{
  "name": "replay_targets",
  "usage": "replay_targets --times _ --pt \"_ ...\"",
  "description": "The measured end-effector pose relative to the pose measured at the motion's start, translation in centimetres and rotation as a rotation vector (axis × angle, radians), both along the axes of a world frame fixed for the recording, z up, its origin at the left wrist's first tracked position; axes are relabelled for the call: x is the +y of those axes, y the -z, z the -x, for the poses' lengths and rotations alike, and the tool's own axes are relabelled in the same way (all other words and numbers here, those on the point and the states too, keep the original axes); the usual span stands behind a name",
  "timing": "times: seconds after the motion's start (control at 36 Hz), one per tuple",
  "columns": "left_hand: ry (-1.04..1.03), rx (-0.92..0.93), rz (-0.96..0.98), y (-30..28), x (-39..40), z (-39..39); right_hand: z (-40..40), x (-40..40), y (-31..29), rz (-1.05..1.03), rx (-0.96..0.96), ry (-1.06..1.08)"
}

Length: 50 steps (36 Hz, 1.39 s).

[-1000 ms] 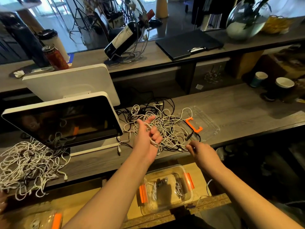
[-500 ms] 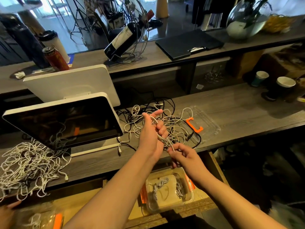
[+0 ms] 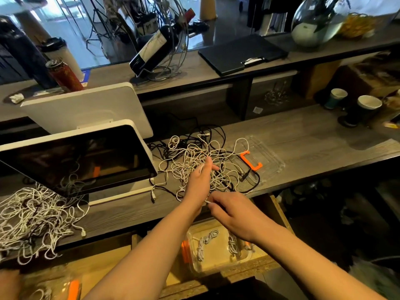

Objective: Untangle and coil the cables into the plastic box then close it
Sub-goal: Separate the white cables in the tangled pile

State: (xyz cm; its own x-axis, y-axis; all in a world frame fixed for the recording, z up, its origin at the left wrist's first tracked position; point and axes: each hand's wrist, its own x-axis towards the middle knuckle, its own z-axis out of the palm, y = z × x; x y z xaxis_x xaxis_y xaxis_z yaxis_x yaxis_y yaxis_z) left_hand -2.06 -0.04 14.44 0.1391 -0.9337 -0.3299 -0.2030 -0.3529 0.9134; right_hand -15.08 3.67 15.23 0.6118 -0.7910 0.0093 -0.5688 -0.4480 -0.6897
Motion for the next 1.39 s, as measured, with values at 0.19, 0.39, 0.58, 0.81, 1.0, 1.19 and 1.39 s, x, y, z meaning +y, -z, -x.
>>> replay_targets --times 0.19,0.39,0.58,0.81,1.0,1.19,1.39 --pt "0.348 0.290 -0.404 -0.7 1.4 -0.4 1.6 -1.9 -0.5 0.170 -0.001 0.069" --pt "0.524 0.433 -0.461 -0.2 1.5 -1.2 2.3 -3.6 -0.8 0.239 0.019 0.185" --pt "0.857 0.393 -0.401 -0.7 1.6 -2.2 3.4 -4.6 -1.2 0.139 -0.102 0.237" --pt "0.755 0.140 -0.296 -2.0 1.6 -2.1 4.2 -4.5 -1.3 0.058 -0.194 0.215" --pt "0.566 0.214 -0.218 -1.2 0.9 -2.7 4.8 -4.5 -1.0 -0.002 -0.164 0.255" --pt "0.285 0.415 -0.080 -1.4 0.8 -1.5 4.4 -4.3 -0.2 -0.131 -0.226 0.316" --pt "0.136 0.547 -0.065 -1.9 0.6 -0.6 3.2 -3.8 1.0 -0.230 -0.352 0.347"
